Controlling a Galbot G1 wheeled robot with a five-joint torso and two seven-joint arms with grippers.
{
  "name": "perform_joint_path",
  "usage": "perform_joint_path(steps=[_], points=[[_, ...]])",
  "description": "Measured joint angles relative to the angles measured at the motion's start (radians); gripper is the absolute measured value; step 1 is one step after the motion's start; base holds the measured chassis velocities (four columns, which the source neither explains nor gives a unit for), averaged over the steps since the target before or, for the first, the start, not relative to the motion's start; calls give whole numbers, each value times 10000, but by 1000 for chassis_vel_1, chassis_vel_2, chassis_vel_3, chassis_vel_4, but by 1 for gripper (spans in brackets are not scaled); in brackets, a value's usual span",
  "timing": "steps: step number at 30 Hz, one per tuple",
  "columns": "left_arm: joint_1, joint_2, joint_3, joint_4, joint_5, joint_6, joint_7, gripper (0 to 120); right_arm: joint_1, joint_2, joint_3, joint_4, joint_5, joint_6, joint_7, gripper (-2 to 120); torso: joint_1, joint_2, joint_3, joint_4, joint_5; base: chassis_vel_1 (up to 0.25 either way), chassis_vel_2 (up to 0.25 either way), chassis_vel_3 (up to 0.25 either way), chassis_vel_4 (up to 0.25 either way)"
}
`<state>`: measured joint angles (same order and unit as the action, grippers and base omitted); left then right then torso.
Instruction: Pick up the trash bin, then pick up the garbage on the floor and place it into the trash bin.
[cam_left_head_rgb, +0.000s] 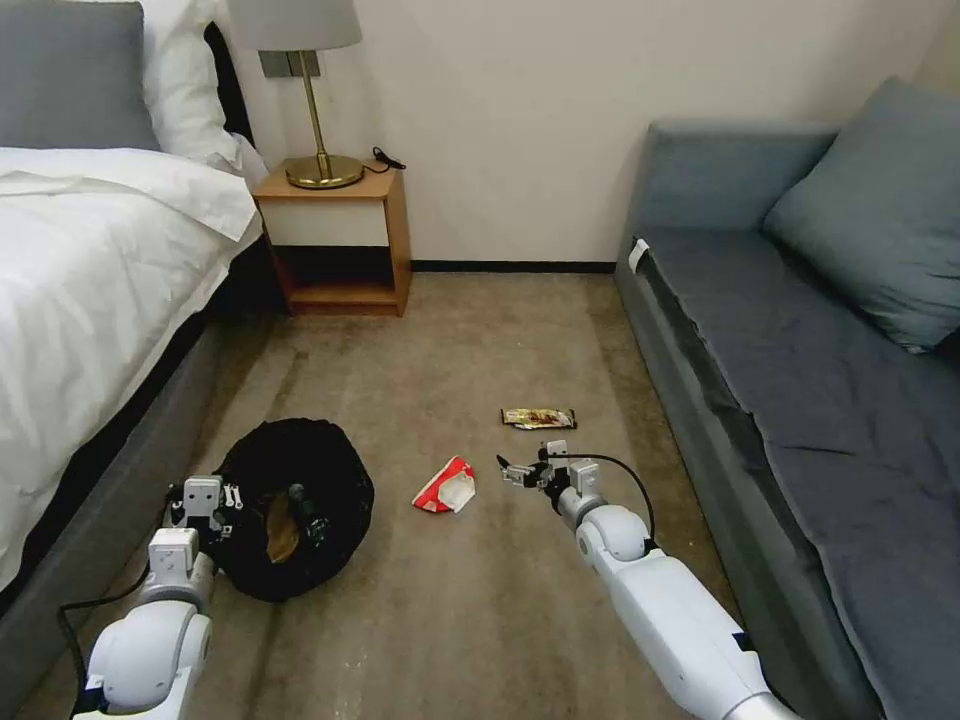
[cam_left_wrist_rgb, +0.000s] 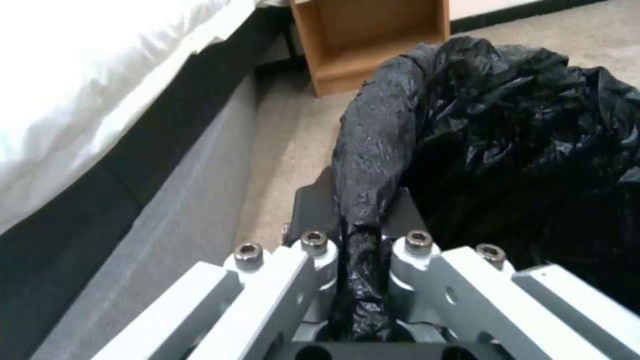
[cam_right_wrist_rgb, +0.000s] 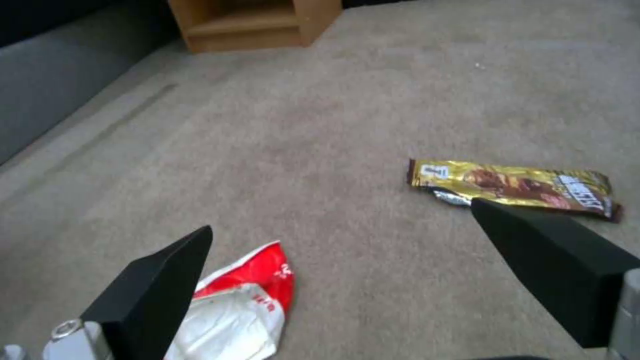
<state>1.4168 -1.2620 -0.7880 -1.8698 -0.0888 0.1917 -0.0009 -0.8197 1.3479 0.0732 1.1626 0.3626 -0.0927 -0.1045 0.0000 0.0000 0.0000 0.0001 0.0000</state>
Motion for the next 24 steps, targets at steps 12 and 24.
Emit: perform_joint_path(steps=[12,24], points=[[12,15,48,-47,5,16,-3,0,-132,52,5,-24,-106,66,2,100,0,0,1,-2,0,-95,99,94,-99],[-20,-9,89,-1,14,18,2,0,-153,24,10,48,-94,66,8,100,0,0,1,-1,0,-97,103,99,-100]])
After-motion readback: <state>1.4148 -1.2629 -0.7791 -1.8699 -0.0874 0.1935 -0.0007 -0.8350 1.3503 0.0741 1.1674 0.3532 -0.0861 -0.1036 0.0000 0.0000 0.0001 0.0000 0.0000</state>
